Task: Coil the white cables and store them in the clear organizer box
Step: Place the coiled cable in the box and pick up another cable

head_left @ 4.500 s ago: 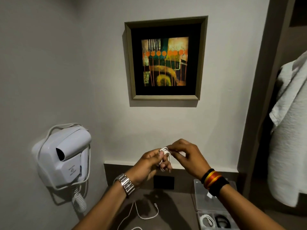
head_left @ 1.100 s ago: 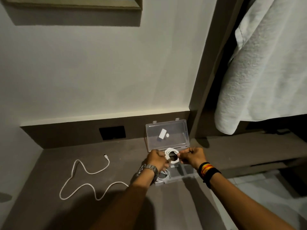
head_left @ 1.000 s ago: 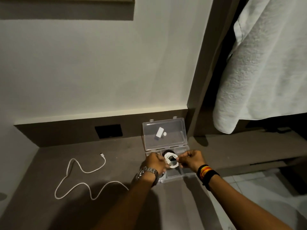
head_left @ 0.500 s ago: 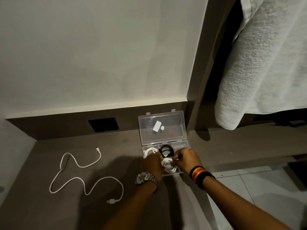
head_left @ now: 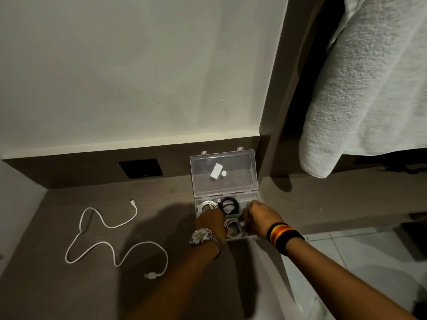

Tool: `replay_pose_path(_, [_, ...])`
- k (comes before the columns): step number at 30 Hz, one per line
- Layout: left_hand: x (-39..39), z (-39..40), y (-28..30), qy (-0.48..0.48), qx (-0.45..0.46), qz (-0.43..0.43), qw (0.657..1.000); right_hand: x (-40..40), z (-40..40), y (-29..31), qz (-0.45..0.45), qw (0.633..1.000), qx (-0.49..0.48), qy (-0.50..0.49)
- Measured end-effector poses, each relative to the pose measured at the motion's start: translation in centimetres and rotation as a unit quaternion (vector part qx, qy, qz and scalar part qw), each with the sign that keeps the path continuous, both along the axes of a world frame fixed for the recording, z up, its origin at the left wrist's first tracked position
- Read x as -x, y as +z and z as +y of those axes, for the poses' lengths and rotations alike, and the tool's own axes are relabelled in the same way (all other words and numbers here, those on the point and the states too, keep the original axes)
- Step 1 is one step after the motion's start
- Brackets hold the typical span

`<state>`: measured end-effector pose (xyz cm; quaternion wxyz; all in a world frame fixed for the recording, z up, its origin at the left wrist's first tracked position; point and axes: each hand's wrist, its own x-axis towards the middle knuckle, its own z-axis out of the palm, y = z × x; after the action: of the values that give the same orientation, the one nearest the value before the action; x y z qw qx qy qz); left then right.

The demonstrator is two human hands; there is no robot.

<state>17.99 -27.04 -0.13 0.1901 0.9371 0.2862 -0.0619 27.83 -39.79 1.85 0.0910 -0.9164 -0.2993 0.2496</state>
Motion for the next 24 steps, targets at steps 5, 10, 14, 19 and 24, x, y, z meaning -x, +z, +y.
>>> replay_pose_path(5, [-0.3, -0.2, -0.3, -0.002, -0.018, 0.005, 1.0, 0.5, 1.2, -0.6, -0.066, 0.993, 0.064, 0.072])
replay_pose_path(10, [-0.1, -0.1, -0.3, 0.0, -0.007, 0.001, 1.0, 0.8, 1.3, -0.4, -0.093, 0.989, 0.076, 0.089])
replay_pose_path(14, [-0.1, 0.3, -0.5, 0.007, 0.0, -0.008, 1.0, 0.7, 1.1, -0.4, -0.092, 0.99, 0.072, 0.074])
replay_pose_path(19, [-0.4, 0.0, -0.5, -0.02, -0.012, 0.028, 0.999, 1.9, 1.6, -1.1, -0.107, 0.99, 0.063, 0.069])
replay_pose_path(24, [1.5, 1.3, 0.2, -0.02, 0.024, -0.076, 0.997, 1.8, 0.6, -0.5, -0.09, 0.996, 0.008, 0.024])
